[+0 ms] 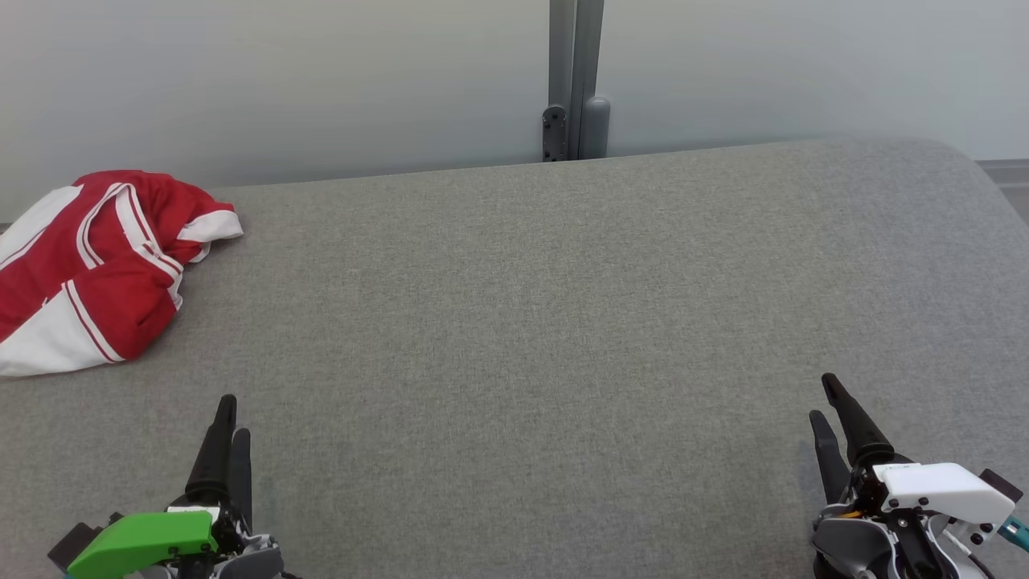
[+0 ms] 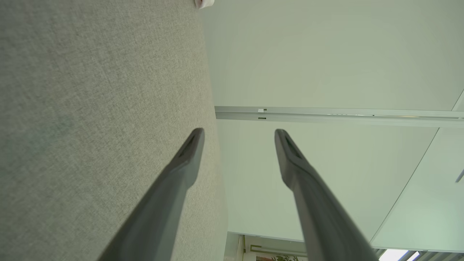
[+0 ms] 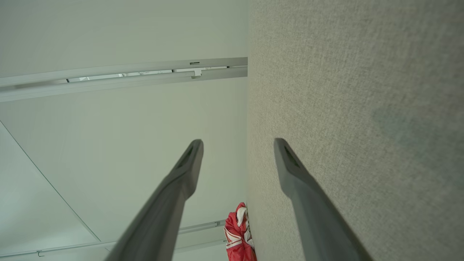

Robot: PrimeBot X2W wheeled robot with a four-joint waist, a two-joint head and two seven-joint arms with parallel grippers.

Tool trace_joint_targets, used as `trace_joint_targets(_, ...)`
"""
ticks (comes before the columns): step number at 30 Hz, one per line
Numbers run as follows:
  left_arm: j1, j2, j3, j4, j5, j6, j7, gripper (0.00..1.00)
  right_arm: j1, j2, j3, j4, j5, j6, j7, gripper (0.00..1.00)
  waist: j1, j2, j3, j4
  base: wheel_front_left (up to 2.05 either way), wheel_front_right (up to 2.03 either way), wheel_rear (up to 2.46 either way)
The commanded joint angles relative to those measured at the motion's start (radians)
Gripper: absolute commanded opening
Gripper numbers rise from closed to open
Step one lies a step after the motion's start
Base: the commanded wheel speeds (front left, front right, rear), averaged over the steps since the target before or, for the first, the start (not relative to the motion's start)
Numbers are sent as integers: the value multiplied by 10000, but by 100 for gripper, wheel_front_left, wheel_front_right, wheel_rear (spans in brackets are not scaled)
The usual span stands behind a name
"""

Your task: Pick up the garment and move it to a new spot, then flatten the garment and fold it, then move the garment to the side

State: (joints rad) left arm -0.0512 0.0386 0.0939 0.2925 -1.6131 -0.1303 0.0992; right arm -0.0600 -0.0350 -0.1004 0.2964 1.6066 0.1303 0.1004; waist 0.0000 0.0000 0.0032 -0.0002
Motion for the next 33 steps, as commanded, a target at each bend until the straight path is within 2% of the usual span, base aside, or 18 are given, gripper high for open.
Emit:
trace_joint_targets(1,-140,34,-121,-254,59,0,-126,100,-118,-39,98,-199,-78,0,-141,100,0,0,2,-1,0,0,0)
trace_joint_targets(8,-42,44,-396,-476,308,-1,-464,100,-55,-52,293,-301,-369,1,-478,100,0,0,7,-3,0,0,0)
trace_joint_targets(14,-26,53,-513,-688,1083,-1,-737,100,-20,-63,381,-501,-901,1,-751,100,0,0,7,2,0,0,0)
trace_joint_targets(23,-74,65,-601,-1234,2758,228,-1112,100,41,-80,371,-1075,-2357,2,-1124,100,0,0,19,3,0,0,0)
trace_joint_targets(33,-48,78,-975,-1745,5346,650,-1484,100,87,-96,712,-1734,-4814,2,-1499,100,0,0,52,-5,0,0,0)
